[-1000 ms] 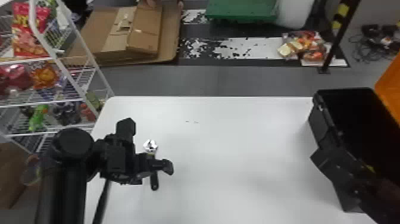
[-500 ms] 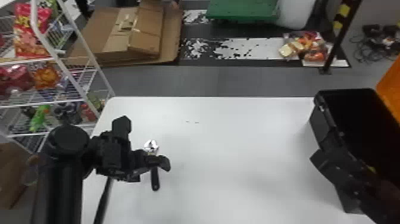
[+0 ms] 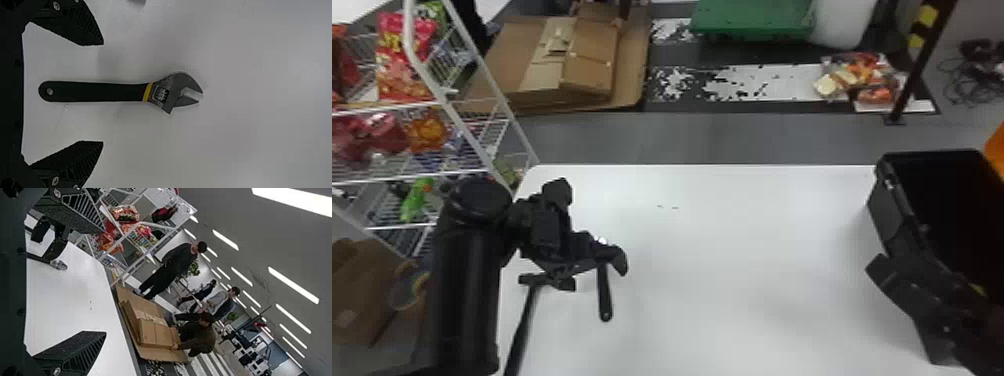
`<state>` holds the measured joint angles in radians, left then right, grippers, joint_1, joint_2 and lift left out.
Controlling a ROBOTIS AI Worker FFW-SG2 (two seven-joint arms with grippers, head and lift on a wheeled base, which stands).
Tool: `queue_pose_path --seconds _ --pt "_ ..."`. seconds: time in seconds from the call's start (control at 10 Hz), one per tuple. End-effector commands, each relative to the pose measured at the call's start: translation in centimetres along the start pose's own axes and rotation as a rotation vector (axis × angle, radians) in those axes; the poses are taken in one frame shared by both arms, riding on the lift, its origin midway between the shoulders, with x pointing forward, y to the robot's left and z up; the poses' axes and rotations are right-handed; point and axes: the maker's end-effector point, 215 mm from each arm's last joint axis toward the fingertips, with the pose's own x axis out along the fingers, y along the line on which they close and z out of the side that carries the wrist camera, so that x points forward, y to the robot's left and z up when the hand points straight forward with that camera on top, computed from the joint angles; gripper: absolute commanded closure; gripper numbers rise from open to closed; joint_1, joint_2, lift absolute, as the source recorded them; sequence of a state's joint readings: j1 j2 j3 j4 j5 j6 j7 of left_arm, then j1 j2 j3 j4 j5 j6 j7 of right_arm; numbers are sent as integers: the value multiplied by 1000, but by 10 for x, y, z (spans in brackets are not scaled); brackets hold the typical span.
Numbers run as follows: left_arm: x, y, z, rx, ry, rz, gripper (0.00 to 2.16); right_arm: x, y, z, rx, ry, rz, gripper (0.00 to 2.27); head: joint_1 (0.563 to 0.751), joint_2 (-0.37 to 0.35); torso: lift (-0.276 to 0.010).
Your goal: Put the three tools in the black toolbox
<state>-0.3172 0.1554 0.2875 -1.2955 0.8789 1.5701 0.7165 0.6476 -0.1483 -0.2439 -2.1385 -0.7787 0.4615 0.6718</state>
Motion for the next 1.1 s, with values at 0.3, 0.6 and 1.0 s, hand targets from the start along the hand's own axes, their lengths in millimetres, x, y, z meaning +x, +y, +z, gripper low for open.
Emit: queue_pose_path --seconds 0.3,0.6,1.0 --pt "4 4 -3 35 23 86 107 2 0 2 2 -6 4 80 695 168 -55" --pt "13 3 -16 38 58 80 137 1 0 2 4 -4 7 80 695 165 -55" --pt "19 3 -26 38 76 76 191 -4 3 2 12 -7 16 80 695 160 -55"
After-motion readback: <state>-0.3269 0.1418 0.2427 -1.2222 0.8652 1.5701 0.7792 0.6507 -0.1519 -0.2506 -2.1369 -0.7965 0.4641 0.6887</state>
